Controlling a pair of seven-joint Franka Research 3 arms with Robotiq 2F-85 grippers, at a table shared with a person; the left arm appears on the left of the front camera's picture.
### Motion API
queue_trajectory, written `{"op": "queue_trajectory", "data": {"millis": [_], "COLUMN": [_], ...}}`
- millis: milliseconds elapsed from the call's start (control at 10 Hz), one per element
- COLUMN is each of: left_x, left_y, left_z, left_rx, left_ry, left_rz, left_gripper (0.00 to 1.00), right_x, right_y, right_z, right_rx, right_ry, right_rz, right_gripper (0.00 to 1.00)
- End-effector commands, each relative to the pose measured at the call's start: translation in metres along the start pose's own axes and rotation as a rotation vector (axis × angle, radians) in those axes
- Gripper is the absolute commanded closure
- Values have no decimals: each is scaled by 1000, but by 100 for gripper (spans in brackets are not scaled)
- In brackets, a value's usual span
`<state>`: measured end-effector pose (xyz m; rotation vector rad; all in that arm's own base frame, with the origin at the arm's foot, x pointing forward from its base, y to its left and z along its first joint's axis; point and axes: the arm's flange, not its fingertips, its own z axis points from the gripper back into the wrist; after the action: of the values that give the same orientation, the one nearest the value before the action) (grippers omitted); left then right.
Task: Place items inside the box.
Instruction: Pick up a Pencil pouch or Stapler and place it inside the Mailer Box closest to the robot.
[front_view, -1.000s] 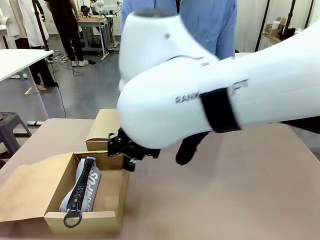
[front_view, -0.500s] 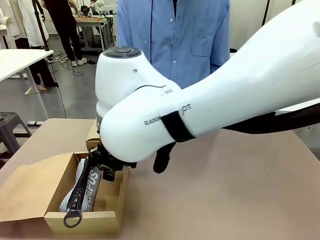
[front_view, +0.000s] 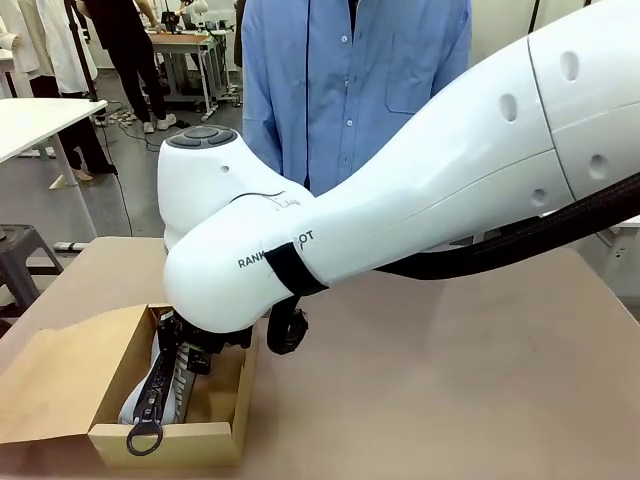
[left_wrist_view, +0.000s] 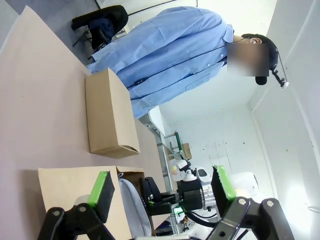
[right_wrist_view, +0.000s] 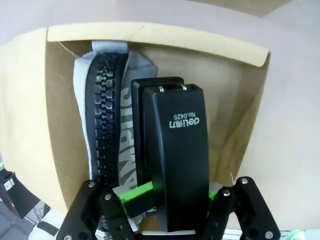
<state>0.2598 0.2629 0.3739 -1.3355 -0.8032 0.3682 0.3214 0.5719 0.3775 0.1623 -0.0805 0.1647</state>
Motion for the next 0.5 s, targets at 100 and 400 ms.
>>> {"op": "queue_trajectory", "data": {"millis": [100,400], "left_x": [0,0], "left_y": [-1,-1], "left_z": [-2,-2], "left_rx": [-19,-19], "left_ry": [-12,-12], "left_rz": [-22,-22], "left_gripper": [0,0], "right_x": [3,2], "right_y": [2,2], "right_z": [10,11], "right_rx": [23,11], "right_ry": [36,27], "right_rz": [-43,-40], "right_gripper": [41,0]}}
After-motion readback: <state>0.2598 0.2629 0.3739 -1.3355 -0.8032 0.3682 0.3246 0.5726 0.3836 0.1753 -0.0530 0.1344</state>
